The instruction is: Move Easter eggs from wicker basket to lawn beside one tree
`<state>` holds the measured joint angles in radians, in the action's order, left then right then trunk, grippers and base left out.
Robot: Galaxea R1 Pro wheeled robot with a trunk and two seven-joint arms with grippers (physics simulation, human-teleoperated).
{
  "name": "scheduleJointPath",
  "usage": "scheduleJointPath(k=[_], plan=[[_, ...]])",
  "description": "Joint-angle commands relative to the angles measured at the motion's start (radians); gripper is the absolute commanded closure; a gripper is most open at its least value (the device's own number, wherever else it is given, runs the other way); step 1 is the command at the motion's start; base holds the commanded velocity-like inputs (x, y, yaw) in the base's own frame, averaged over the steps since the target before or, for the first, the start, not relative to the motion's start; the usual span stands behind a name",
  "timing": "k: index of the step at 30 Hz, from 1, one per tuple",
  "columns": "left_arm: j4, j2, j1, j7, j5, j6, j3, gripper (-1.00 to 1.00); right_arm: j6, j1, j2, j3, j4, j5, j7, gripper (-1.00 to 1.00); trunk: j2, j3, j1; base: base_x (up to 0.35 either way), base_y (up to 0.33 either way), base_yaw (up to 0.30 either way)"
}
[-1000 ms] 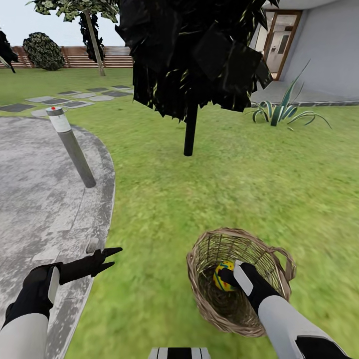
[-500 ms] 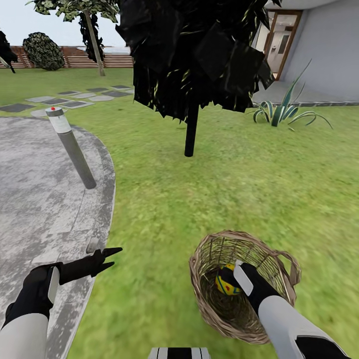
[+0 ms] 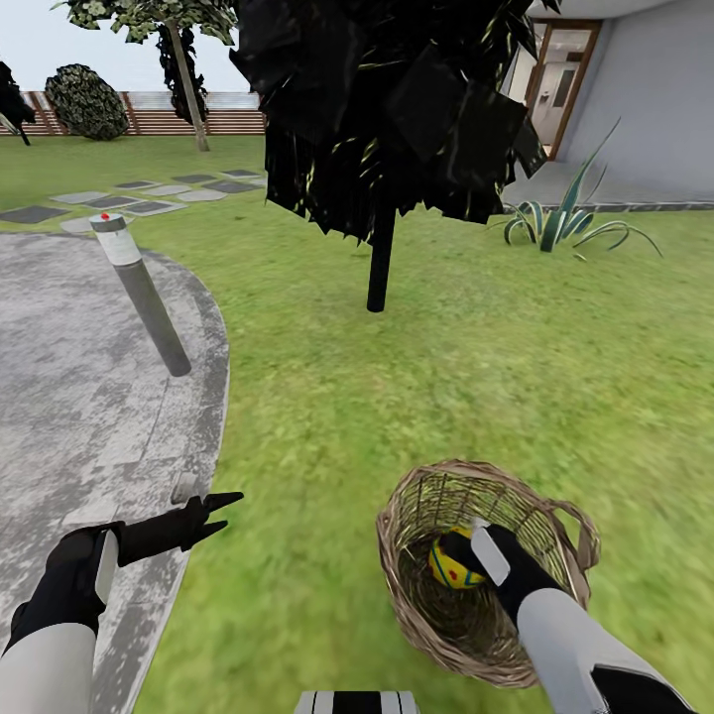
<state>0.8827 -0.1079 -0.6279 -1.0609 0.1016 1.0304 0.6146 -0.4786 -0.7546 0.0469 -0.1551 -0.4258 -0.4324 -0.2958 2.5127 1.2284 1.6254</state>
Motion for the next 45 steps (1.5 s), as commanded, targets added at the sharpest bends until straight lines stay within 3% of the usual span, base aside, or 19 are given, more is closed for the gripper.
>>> scheduleJointPath(k=[1,12,17,21,28,36,45], plan=[[0.000,0.001,-0.001,-0.010,0.010,0.007,0.003,-1.00,-0.002,0.000,0.001,-0.015,-0.002,-0.011,-0.008,-1.00,0.000,0.001,0.000,0.000,0.000,0.000],[0.001,0.001,-0.001,-0.010,0.010,0.007,0.004,-1.00,-0.001,0.000,0.002,-0.034,-0.002,-0.011,-0.008,-1.00,0.003,0.043,0.005,0.000,0.000,0.000],[0.001,0.001,-0.001,-0.010,0.010,0.007,0.004,-1.00,0.000,0.000,0.003,-0.080,-0.004,-0.011,-0.007,-1.00,0.004,0.063,0.007,0.000,0.000,0.000],[0.001,-0.001,-0.001,-0.011,0.010,0.008,0.010,-1.00,0.038,0.000,0.005,-0.099,-0.008,-0.011,-0.006,-1.00,0.004,0.063,0.007,0.000,0.000,0.000],[0.001,0.000,-0.001,-0.011,0.009,0.008,0.006,-1.00,0.141,0.001,0.017,-0.098,-0.005,-0.013,-0.003,-1.00,0.004,0.063,0.007,0.000,0.000,0.000],[0.000,-0.001,-0.001,-0.011,0.009,0.008,0.009,-1.00,0.192,0.000,0.018,-0.095,-0.005,-0.009,-0.002,-1.00,0.005,0.086,0.010,0.000,0.000,0.000],[0.000,-0.002,-0.001,-0.011,0.009,0.008,0.014,-1.00,0.223,0.001,0.016,-0.091,-0.004,-0.001,-0.001,-1.00,0.005,0.086,0.010,0.000,0.000,0.000]])
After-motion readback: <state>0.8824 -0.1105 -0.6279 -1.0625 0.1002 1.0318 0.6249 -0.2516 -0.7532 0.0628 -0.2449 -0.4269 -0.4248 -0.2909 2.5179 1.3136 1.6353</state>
